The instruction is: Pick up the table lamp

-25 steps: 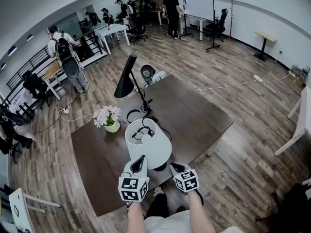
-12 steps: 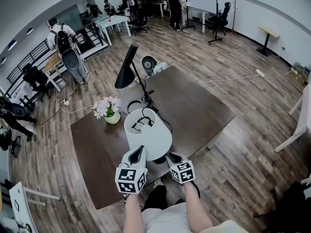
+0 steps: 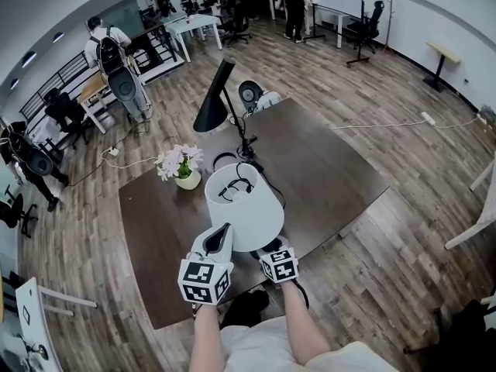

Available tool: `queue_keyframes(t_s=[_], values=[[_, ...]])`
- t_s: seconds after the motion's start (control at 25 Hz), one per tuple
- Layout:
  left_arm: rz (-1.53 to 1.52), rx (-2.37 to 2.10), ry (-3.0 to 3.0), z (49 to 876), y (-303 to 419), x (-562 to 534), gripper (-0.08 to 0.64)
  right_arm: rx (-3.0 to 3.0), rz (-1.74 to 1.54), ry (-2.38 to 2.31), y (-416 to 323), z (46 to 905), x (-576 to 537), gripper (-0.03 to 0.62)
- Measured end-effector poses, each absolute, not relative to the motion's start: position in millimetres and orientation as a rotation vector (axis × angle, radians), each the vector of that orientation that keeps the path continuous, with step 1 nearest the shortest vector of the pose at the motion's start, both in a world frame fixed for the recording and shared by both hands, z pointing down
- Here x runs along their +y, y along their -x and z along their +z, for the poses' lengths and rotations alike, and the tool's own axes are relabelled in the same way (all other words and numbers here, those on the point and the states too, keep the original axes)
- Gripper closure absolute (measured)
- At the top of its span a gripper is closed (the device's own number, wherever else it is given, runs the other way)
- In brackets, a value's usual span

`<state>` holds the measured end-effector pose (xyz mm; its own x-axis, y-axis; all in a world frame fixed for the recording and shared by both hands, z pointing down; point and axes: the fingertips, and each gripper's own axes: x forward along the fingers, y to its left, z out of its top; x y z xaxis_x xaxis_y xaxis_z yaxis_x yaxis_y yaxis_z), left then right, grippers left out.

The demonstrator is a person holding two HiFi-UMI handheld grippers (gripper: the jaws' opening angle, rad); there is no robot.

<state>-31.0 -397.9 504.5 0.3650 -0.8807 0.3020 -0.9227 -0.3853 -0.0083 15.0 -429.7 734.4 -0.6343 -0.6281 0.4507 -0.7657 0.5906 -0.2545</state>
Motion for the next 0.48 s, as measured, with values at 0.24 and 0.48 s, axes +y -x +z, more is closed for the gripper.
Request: queue_keyframes(t_s=[0.24,0.48], values=[[0.454,-1.624,-2.477,507,35,-407,0.56,-2.42,0.56,-1.175,7,751,-455,0.353],[0.483,-1.608,-2.479,512,44,-418,0.56,-2.391,0.523,-1.198,19,763,-471,0.408]])
